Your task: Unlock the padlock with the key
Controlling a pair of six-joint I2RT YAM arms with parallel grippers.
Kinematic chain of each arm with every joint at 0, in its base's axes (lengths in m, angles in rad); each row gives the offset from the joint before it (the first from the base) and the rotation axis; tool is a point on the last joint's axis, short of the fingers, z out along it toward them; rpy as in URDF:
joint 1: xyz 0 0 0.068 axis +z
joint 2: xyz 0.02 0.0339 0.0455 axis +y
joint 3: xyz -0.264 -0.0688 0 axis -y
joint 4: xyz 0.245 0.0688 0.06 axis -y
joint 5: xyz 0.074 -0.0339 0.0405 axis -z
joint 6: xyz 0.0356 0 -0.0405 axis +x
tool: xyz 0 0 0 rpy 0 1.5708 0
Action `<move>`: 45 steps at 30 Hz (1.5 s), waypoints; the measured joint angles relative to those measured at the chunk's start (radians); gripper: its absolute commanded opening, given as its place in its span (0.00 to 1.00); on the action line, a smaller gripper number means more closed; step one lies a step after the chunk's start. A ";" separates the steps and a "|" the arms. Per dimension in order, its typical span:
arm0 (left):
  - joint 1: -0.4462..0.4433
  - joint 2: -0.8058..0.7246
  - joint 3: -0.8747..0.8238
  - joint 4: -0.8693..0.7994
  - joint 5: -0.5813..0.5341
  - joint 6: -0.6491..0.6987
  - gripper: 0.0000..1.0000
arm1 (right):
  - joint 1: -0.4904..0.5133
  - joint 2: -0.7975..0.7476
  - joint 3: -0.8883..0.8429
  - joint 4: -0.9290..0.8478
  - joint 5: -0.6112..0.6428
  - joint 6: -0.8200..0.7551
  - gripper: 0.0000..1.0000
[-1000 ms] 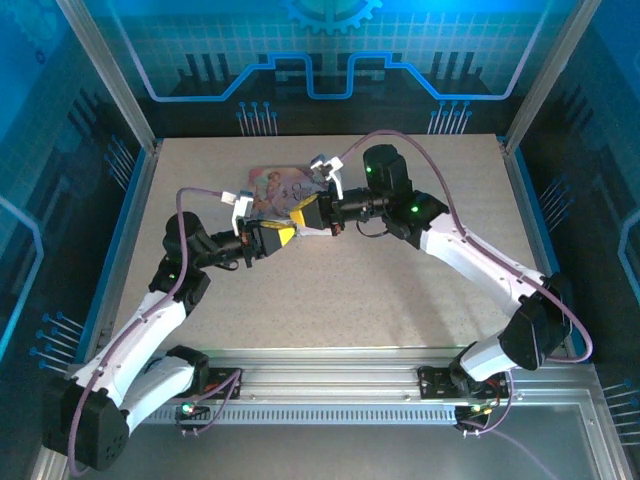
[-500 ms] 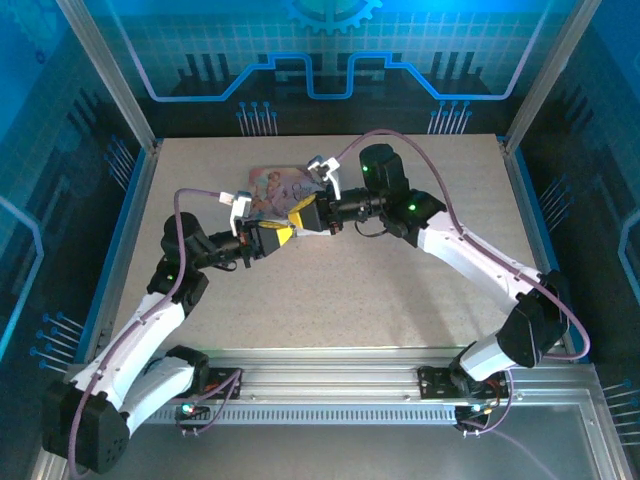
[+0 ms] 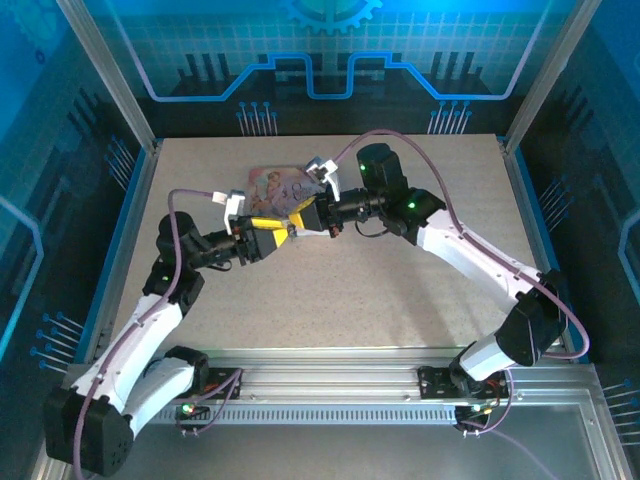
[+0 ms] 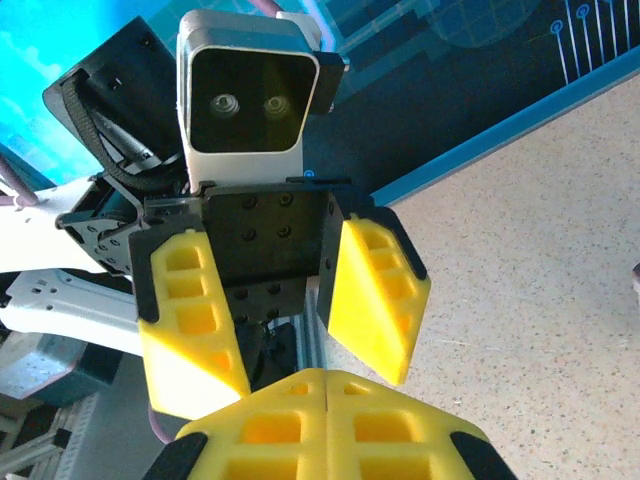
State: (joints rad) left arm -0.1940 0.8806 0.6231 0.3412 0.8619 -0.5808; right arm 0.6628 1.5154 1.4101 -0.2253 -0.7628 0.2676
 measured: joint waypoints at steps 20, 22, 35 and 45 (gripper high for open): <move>-0.005 0.068 -0.060 0.238 0.071 -0.100 0.46 | 0.032 0.036 0.051 -0.079 -0.024 -0.111 0.00; -0.005 0.068 -0.065 0.247 0.072 -0.101 0.45 | 0.032 0.036 0.051 -0.074 -0.023 -0.111 0.00; -0.005 0.068 -0.090 0.253 0.079 -0.100 0.26 | 0.033 0.036 0.051 -0.043 -0.004 -0.092 0.00; -0.007 0.068 -0.090 0.263 0.082 -0.102 0.30 | 0.033 0.043 0.051 -0.035 -0.007 -0.085 0.00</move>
State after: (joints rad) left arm -0.2012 0.9482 0.5331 0.6041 0.9436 -0.6830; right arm 0.6956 1.5585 1.4612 -0.2607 -0.7700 0.1822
